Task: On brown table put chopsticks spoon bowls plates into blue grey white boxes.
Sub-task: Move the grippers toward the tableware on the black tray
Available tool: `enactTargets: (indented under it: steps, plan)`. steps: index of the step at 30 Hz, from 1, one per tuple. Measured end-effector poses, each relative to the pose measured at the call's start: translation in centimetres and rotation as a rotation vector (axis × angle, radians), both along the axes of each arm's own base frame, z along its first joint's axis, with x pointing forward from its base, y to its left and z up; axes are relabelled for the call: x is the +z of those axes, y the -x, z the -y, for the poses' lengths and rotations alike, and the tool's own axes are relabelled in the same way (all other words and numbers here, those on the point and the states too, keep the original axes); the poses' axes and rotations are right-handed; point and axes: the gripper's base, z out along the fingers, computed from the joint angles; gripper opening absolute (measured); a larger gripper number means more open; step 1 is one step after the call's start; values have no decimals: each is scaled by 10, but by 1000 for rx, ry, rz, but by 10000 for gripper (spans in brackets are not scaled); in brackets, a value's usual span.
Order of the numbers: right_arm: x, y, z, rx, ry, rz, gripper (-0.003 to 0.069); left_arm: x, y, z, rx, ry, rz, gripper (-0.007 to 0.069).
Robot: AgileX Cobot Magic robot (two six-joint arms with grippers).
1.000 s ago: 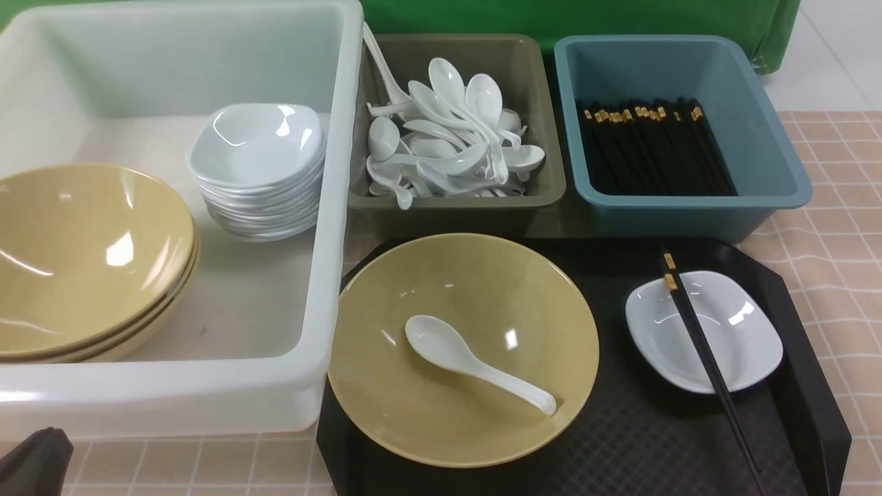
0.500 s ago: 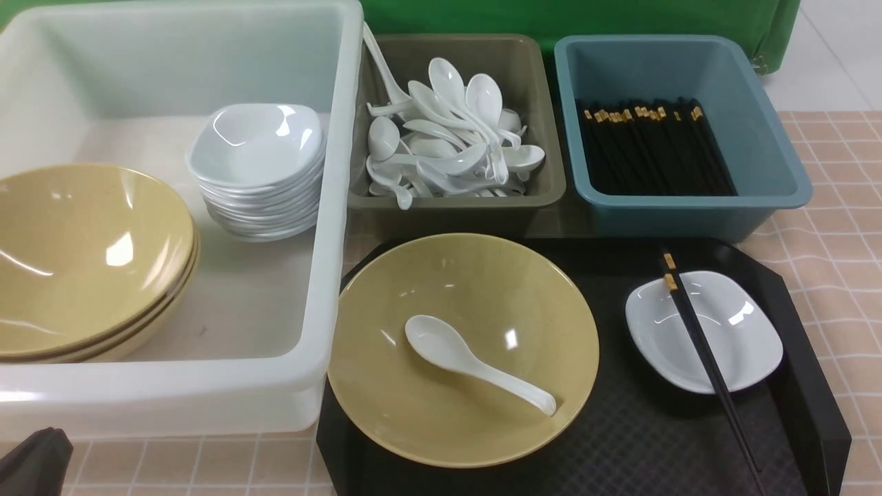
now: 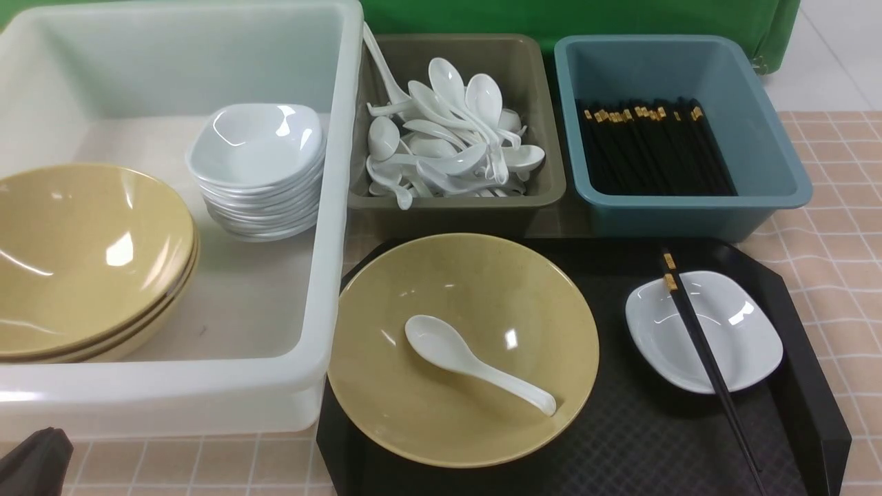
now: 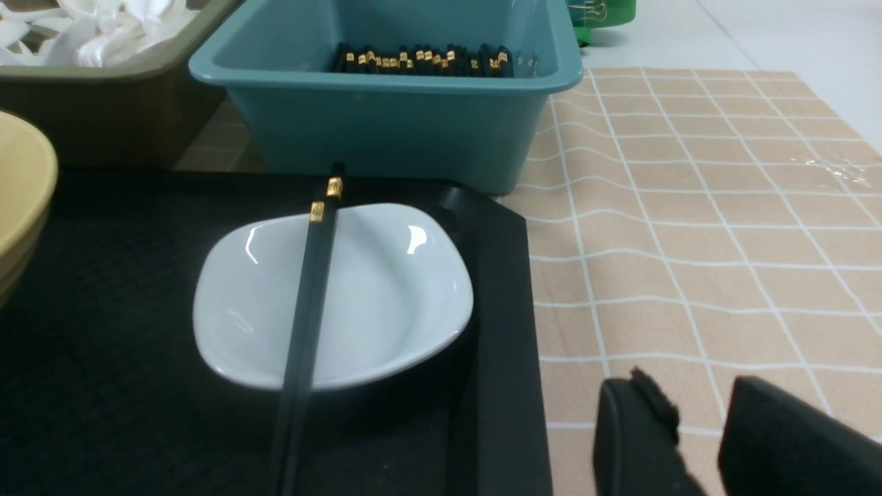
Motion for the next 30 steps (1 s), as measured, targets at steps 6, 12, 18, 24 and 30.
enactTargets:
  steps: [6, 12, 18, 24, 30]
  plan:
    - [0, 0, 0, 0, -1, 0, 238, 0, 0, 0, 0, 0, 0, 1]
    - [0, 0, 0, -2, -10, 1, 238, 0, 0, 0, 0, 0, 0, 1]
    - [0, 0, 0, -10, -41, 1, 238, 0, 0, 0, 0, 0, 0, 1]
    - [0, 0, 0, -14, -56, 2, 238, 1, 0, 0, 4, 7, 10, 1]
    - [5, -1, -6, -71, -657, 45, 238, 10, -1, 10, 52, 851, 69, 1]
